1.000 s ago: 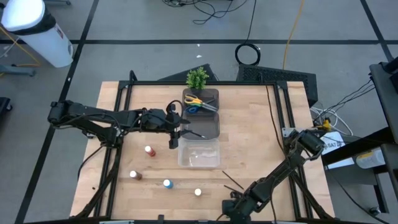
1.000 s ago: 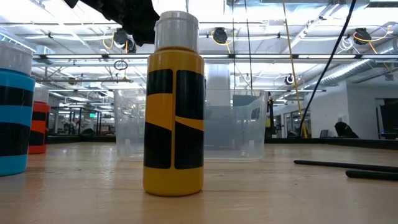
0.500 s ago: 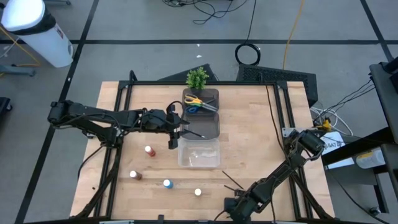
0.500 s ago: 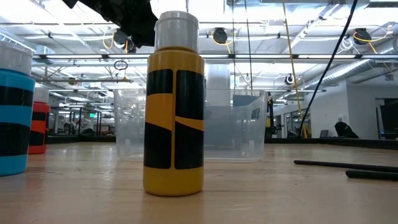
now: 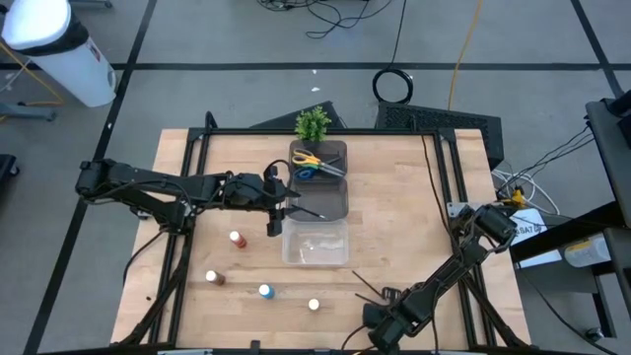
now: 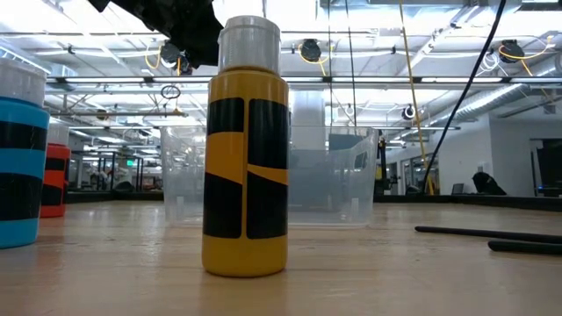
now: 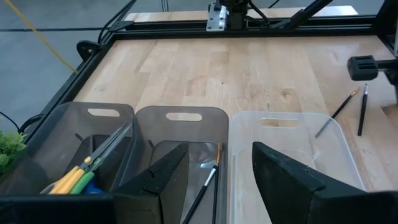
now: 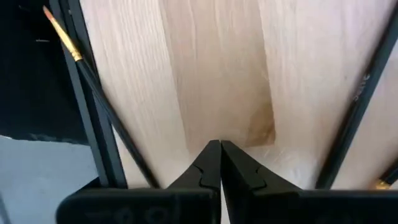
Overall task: Pick & Place Paint Supplies
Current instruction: Put the gold paintbrush into the bottom black bin
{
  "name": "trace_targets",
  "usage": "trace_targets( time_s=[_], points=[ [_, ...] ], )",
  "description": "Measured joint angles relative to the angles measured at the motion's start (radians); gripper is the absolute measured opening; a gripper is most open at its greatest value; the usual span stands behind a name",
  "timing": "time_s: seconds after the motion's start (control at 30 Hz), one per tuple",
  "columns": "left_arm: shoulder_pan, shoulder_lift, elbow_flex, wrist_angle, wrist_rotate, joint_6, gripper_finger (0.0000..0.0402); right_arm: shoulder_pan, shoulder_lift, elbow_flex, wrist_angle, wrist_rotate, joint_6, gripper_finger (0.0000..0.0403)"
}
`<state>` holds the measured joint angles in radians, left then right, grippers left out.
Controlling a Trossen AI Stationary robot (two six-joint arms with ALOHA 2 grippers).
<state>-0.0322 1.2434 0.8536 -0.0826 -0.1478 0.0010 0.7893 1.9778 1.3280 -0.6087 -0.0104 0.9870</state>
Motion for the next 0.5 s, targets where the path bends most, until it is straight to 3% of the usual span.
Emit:
trace_targets(
  time_s=[0.27, 0.5],
  points=[
    [0.0, 0.0, 0.0, 0.003, 0.006, -0.009, 0.0189, -0.01, -0.025, -0.006, -0.02, 0.133, -0.044, 0.0],
    [-0.032, 0.037, 0.0, 0.084, 0.212, -0.037, 0.0189, -0.017, -0.096, -0.006, -0.016, 0.313, -0.116, 0.0]
  ],
)
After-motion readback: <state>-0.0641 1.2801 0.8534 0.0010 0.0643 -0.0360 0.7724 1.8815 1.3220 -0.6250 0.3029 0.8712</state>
